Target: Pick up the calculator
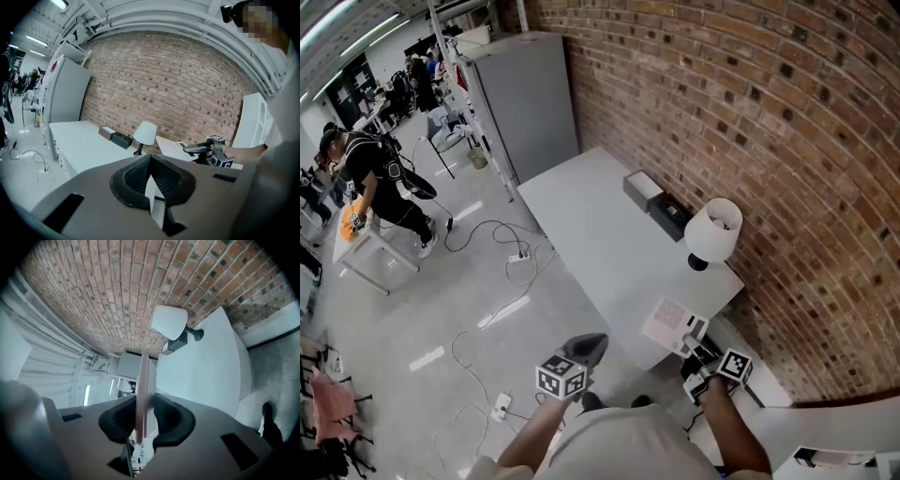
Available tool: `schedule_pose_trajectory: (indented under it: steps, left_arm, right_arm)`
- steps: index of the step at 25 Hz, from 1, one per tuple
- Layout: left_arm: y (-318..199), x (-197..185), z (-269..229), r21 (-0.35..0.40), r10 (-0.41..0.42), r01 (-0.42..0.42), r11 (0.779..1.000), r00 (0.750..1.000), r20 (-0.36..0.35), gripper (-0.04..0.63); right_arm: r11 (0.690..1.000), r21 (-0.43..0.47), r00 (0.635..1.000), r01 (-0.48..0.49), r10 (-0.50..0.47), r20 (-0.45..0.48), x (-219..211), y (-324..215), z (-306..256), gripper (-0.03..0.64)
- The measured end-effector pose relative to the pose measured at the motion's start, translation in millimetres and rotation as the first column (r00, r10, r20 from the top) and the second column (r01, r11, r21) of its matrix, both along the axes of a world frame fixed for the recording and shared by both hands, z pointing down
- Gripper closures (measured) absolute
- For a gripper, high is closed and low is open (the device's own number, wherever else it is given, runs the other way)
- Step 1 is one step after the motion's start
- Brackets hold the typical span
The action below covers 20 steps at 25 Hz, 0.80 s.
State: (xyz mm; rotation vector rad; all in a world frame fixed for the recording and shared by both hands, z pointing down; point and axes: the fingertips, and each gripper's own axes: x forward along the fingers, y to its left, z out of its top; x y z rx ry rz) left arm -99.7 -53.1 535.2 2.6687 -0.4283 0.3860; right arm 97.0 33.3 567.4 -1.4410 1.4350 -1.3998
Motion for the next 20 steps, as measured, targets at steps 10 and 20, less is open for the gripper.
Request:
schedule_pose_trajectory:
  steps: [10, 20]
  left_arm:
    - [-21, -13, -5, 0.004, 0.007, -0.007, 1.000, 1.000, -0.026, 0.581]
    - [-30, -17, -7, 0.007, 0.001, -0.001, 1.000, 1.000, -0.031, 0.581]
  right_arm:
    - [1.000, 0.007, 1.000, -0.009, 0.009, -0.028, -12, -17, -7, 0.525]
    - [1.000, 0.006, 0.999, -0.009, 0.009, -0.036, -12, -25, -9, 0.525]
